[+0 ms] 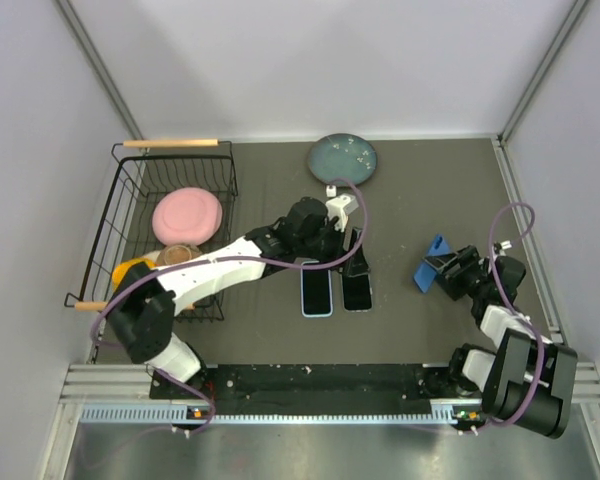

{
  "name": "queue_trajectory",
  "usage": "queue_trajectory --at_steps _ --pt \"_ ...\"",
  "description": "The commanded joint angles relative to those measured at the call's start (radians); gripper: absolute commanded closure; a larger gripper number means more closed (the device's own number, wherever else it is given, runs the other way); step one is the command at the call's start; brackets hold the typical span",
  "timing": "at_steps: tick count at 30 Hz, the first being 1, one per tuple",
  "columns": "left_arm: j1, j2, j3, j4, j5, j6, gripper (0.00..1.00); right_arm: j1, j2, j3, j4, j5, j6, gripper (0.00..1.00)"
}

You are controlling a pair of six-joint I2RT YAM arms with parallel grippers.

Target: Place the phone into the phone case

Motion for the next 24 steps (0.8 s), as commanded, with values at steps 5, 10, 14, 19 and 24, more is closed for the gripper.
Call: queue_trajectory --at_steps 5,10,14,19,24 --pt "-0.036 0.098 0.052 0.311 0.119 -0.066 0.27 0.02 -0.089 -0.051 0.342 -0.181 0.217 0.56" --pt "-0.065 0.115 0.055 0.395 0.132 -0.001 0.22 0.037 -0.152 -0.066 0.39 -0.179 0.328 0.56" --pt "-0.099 0.164 0.1 0.374 0.109 0.075 0.21 0.048 -0.203 -0.064 0.39 -0.175 0.392 0.57" --pt "-0.122 0.217 0.153 0.381 0.081 0.105 0.23 0.077 -0.29 -0.061 0.348 -0.146 0.451 0.57" --pt "-0.151 0.255 0.195 0.369 -0.017 0.158 0.24 0.093 -0.364 -0.054 0.272 -0.117 0.478 0.56"
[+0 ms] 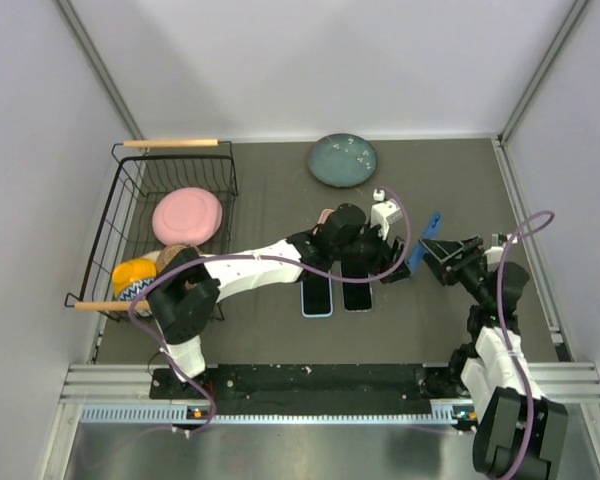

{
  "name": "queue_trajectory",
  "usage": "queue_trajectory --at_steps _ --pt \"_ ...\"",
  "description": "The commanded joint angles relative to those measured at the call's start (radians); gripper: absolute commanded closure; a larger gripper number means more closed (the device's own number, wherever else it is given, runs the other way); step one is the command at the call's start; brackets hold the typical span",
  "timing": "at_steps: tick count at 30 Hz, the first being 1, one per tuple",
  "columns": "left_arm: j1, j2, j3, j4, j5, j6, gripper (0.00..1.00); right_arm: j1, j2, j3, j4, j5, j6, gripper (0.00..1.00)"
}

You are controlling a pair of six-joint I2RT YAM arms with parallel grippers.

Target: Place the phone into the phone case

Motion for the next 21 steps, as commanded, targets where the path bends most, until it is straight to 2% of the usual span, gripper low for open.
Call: queue_trajectory --at_steps 1,6,11,14,15,19,21 --pt "-0.022 0.019 0.056 0.047 -0.095 0.074 0.25 0.016 -0.068 0.02 0.01 0.023 0.055 0.56" --pt "-0.03 0.028 0.055 0.063 -0.157 0.1 0.3 0.021 -0.104 0.017 -0.011 0.028 0.082 0.56" --pt "-0.031 0.042 0.05 0.126 -0.141 0.106 0.37 0.047 -0.107 0.01 -0.02 0.046 0.09 0.56" --pt "-0.031 0.063 0.073 0.127 -0.13 0.104 0.51 0.059 -0.101 0.009 -0.017 0.059 0.093 0.56" --pt "-0.033 0.069 0.078 0.124 -0.127 0.104 0.58 0.062 -0.099 0.007 -0.014 0.062 0.096 0.56" --pt "-0.034 0.068 0.069 0.127 -0.145 0.112 0.67 0.063 -0.101 0.009 -0.017 0.066 0.098 0.55" --pt "-0.034 0.063 0.056 0.135 -0.158 0.118 0.75 0.067 -0.101 0.015 -0.036 0.074 0.087 0.53"
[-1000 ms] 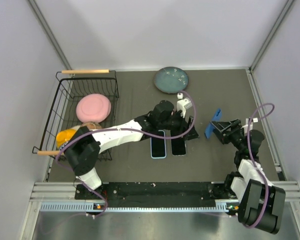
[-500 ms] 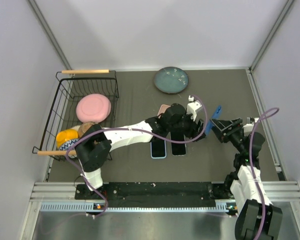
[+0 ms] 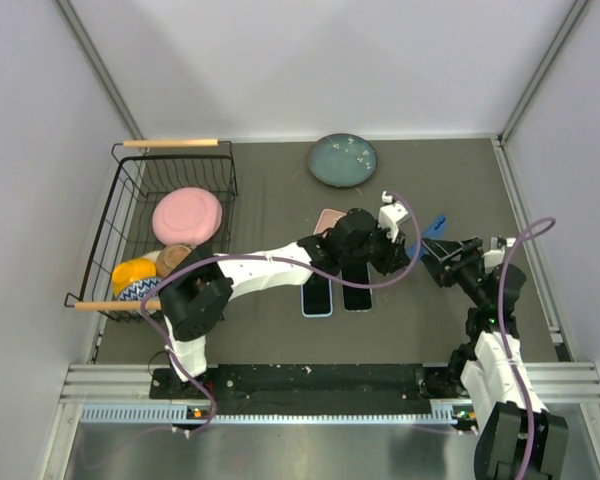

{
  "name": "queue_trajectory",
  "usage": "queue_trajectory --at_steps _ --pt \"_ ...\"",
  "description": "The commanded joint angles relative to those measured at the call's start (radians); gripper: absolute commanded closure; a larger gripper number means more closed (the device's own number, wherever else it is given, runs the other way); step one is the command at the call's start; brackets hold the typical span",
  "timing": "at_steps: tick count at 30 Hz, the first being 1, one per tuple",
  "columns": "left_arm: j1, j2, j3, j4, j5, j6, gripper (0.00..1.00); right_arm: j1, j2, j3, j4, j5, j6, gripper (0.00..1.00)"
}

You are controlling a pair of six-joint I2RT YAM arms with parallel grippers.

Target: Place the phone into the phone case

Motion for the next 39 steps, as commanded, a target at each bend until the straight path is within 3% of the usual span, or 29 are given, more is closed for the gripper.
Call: queue_trajectory --at_steps 1,3,4,7,12,14,18,19,22,26,34,39 --pt "0.0 -0.015 0.015 0.064 -0.029 0.025 0.85 0.017 -0.013 0.02 0.033 0.007 0.0 0.48" --pt "-0.002 -0.02 0.014 0.05 -0.058 0.036 0.93 0.022 -0.015 0.046 -0.039 0.014 -0.043 0.4" --pt "0.0 -0.027 0.012 0.041 -0.072 0.04 0.99 0.023 -0.016 0.06 -0.072 0.014 -0.061 0.3" --pt "-0.002 -0.044 0.007 0.004 -0.141 0.068 1.0 0.025 -0.055 0.115 -0.242 0.04 -0.128 0.21" --pt "0.0 -0.099 -0.046 -0.007 -0.295 0.128 1.0 0.024 -0.116 0.232 -0.528 0.132 -0.219 0.2" --pt "-0.009 -0.131 -0.071 -0.009 -0.349 0.184 1.0 0.025 -0.116 0.269 -0.586 0.157 -0.209 0.22" --pt "-0.077 -0.165 -0.094 -0.01 -0.621 0.373 1.0 0.027 -0.052 0.373 -0.712 0.191 -0.227 0.34" --pt "-0.113 -0.165 -0.104 -0.006 -0.747 0.419 1.0 0.028 -0.035 0.416 -0.759 0.194 -0.239 0.37" --pt "-0.186 -0.152 -0.143 0.117 -0.982 0.641 1.0 0.054 0.028 0.468 -0.778 0.191 -0.242 0.42" --pt "-0.256 -0.104 -0.186 0.383 -1.161 0.897 1.0 0.153 0.079 0.511 -0.757 0.227 -0.242 0.46" --pt "-0.336 -0.007 -0.201 0.643 -1.256 1.211 1.0 0.26 0.108 0.514 -0.722 0.307 -0.219 0.47" --pt "-0.336 0.003 -0.189 0.611 -1.242 1.182 1.0 0.26 0.057 0.488 -0.7 0.297 -0.215 0.51"
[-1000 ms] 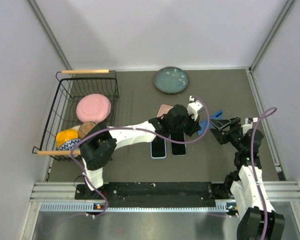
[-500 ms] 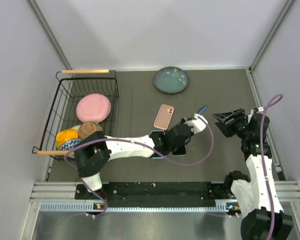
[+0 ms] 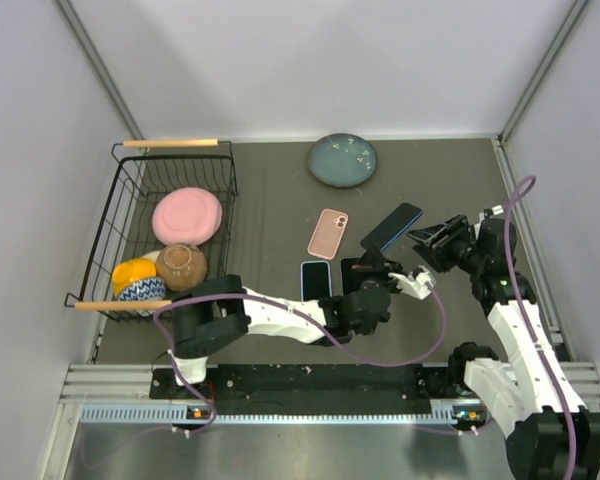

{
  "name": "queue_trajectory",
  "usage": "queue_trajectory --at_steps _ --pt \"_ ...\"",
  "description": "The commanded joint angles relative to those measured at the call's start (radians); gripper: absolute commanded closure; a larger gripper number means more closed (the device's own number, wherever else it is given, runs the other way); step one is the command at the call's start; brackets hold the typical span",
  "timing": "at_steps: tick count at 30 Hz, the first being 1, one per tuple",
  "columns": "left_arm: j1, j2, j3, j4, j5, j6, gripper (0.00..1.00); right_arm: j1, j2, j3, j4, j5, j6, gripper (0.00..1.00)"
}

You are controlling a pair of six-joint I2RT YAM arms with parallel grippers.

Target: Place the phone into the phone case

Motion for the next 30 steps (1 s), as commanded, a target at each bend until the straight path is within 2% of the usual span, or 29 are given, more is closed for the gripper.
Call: queue_trajectory --at_steps 1,5,10,14,18,22,30 --pt "-0.004 -0.012 0.021 0.131 -0.047 0.049 1.0 0.011 -0.064 0.008 0.042 0.024 -0.008 0.52" --pt "-0.004 -0.003 0.021 0.151 -0.053 0.07 1.0 0.011 -0.151 -0.012 0.03 0.064 -0.028 0.52" --pt "-0.004 0.025 0.005 0.26 -0.082 0.174 1.0 0.01 -0.236 -0.045 0.051 0.108 -0.031 0.43" --pt "-0.005 0.033 0.007 0.309 -0.089 0.217 1.0 0.011 -0.215 -0.082 0.206 0.019 -0.024 0.4" --pt "-0.008 0.025 0.007 0.327 -0.082 0.231 1.0 0.011 -0.172 -0.119 0.39 -0.041 0.001 0.4" --pt "-0.01 0.022 -0.001 0.338 -0.071 0.227 1.0 0.011 -0.159 -0.139 0.49 -0.05 0.021 0.41" --pt "-0.008 0.016 -0.004 0.289 -0.048 0.178 1.0 0.011 -0.173 -0.133 0.545 -0.059 0.015 0.45"
